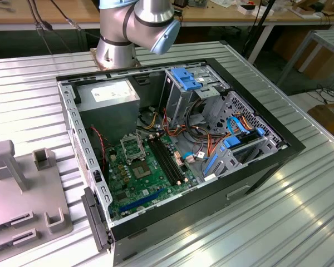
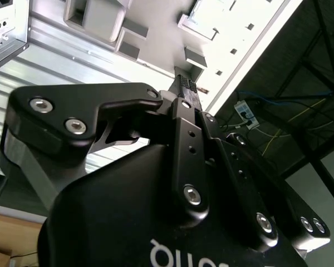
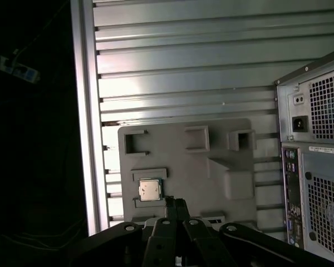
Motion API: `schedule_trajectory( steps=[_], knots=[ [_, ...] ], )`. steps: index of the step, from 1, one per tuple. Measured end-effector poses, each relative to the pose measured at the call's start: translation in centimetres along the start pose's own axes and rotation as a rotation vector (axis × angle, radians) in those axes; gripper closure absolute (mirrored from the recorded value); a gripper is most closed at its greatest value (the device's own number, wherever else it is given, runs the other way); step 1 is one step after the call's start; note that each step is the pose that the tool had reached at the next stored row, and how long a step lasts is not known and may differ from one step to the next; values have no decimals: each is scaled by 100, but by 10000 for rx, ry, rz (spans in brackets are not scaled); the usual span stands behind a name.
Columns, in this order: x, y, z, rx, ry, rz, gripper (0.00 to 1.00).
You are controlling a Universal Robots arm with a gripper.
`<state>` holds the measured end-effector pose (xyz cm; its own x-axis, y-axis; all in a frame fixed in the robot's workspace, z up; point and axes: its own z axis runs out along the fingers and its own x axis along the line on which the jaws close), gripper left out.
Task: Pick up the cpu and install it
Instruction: 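Reach for the cpu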
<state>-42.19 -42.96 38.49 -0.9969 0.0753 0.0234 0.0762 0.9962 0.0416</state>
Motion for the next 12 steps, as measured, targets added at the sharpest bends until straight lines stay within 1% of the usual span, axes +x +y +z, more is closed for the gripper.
schedule_trajectory(
  steps=[2,5,12],
  knots=[
    [8,-1,3,1,23,1,89],
    [13,-2,7,3,36,1,89],
    [13,-2,14,3,36,2,89]
  ],
)
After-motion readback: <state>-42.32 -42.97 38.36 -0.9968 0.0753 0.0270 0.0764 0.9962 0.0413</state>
